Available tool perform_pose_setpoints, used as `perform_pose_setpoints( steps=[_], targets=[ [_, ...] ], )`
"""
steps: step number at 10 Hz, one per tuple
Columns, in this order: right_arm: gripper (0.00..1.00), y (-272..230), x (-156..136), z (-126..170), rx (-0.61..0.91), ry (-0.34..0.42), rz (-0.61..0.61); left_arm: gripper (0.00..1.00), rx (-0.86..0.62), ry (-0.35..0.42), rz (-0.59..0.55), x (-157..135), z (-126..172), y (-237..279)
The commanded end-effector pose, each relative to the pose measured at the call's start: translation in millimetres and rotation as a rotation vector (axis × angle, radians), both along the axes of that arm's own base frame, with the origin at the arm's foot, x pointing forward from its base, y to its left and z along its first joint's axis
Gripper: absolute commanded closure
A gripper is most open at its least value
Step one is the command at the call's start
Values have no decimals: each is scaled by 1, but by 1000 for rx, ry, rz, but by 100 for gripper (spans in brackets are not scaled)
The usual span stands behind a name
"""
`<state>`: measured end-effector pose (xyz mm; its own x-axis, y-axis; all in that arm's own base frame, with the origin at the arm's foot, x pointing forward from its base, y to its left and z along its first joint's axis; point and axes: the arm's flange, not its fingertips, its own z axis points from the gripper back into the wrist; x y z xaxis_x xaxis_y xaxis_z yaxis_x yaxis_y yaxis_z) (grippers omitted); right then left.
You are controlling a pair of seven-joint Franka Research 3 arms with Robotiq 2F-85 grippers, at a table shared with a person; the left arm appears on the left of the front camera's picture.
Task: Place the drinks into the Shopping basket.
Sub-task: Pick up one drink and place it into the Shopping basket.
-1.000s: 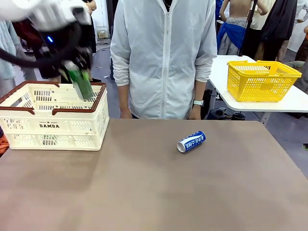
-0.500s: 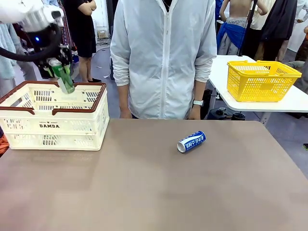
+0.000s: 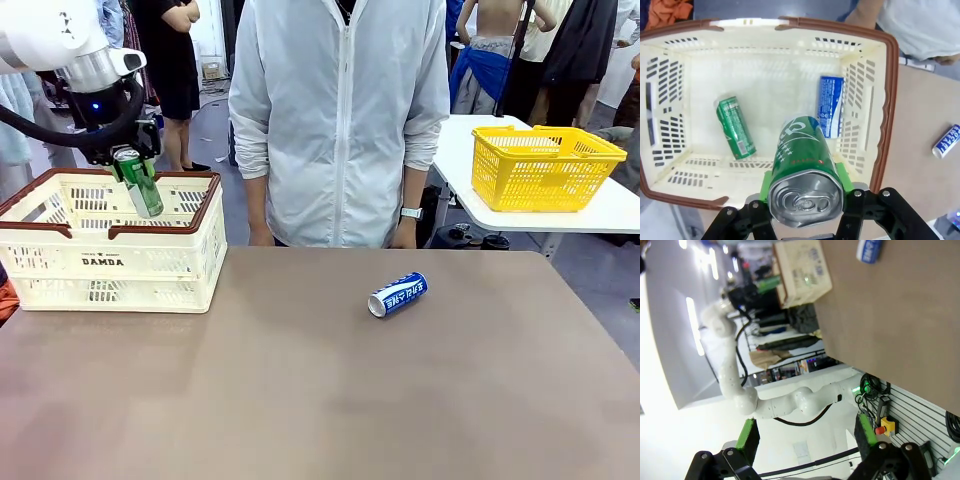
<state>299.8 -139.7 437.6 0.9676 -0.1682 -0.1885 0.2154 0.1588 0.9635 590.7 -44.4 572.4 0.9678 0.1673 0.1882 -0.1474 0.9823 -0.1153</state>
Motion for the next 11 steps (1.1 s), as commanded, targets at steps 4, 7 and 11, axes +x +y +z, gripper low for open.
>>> perform_pose_setpoints(
  steps=[4, 7, 11],
  targets=[
    [0, -2, 0, 7, 4, 18, 6, 100, 37, 46, -132, 8, -10, -1],
    [0, -2, 0, 7, 4, 18, 6, 100, 150, 62, -226, 16, -60, 3],
    [0, -2, 0, 7, 4, 18, 6, 100, 133, 127, -273, 28, -135, 15]
  ],
)
